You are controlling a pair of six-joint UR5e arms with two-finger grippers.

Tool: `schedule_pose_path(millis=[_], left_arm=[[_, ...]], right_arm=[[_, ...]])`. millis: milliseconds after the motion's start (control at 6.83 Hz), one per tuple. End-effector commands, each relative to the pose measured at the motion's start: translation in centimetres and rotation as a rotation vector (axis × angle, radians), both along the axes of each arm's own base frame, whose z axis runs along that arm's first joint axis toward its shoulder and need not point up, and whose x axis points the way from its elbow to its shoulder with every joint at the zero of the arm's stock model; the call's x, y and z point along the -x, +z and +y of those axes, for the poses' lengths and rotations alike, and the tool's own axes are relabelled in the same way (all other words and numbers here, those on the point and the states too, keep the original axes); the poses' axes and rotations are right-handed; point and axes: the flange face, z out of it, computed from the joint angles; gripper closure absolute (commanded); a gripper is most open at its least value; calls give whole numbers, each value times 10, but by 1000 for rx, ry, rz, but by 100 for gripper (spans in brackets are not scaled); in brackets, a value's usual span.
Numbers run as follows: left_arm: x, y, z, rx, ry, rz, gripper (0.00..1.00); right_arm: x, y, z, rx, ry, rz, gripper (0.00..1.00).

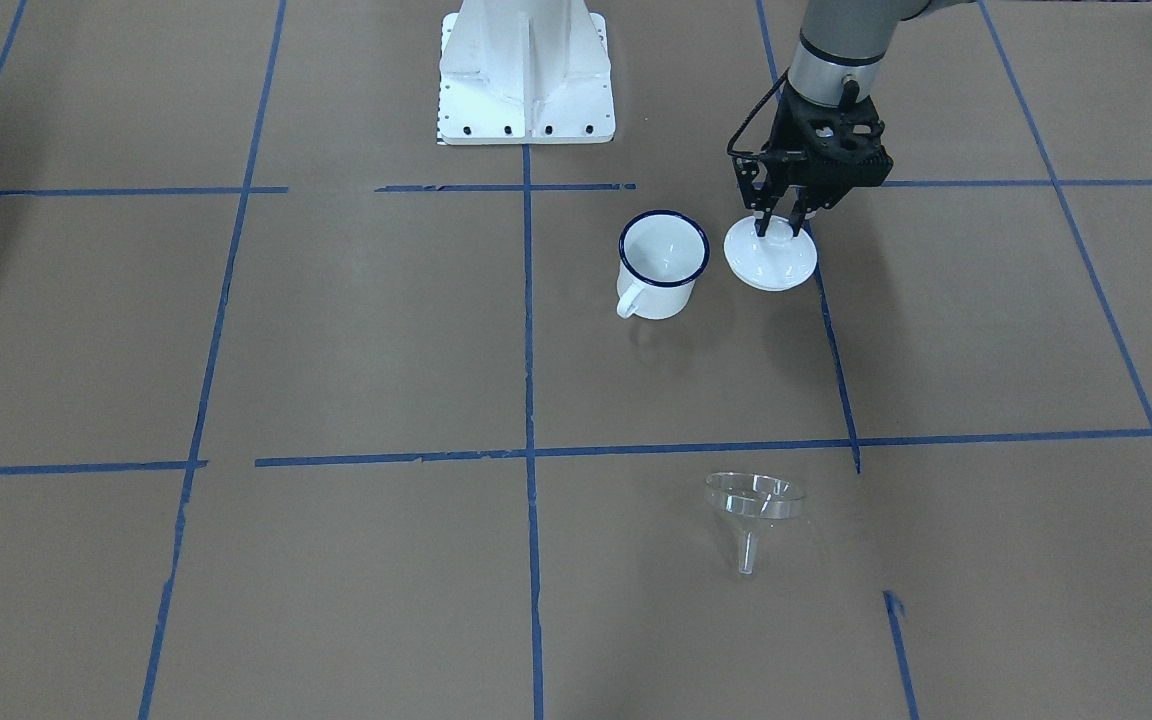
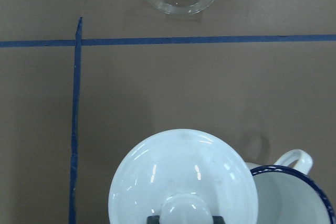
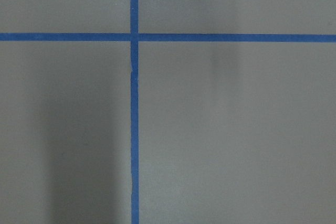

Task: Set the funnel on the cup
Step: 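Lift the white lid off the mug with the left gripper, then set the lid on the table beside the mug and release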

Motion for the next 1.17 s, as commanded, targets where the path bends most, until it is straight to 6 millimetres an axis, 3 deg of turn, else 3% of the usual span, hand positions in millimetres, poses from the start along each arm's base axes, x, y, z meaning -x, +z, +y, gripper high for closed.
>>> schedule_pose_path(millis=[0, 293, 585, 732, 878, 1024], left_arm=[[-12, 60, -4, 6, 6, -11, 100], [-38, 103, -17, 2, 13, -6, 100], [-48, 99, -20, -3, 21, 0, 100], [-51, 93, -21, -4, 29, 11, 42], [-51, 92, -21, -3, 28, 12, 0], [-51, 93, -22, -4, 26, 9, 0]], right_arm=[[0, 0, 0, -1, 0, 0, 0], [0, 0, 0, 1, 0, 0, 0], [0, 0, 0, -1, 0, 0, 0], [0, 0, 0, -1, 0, 0, 0], [0, 0, 0, -1, 0, 0, 0], [0, 0, 0, 1, 0, 0, 0]])
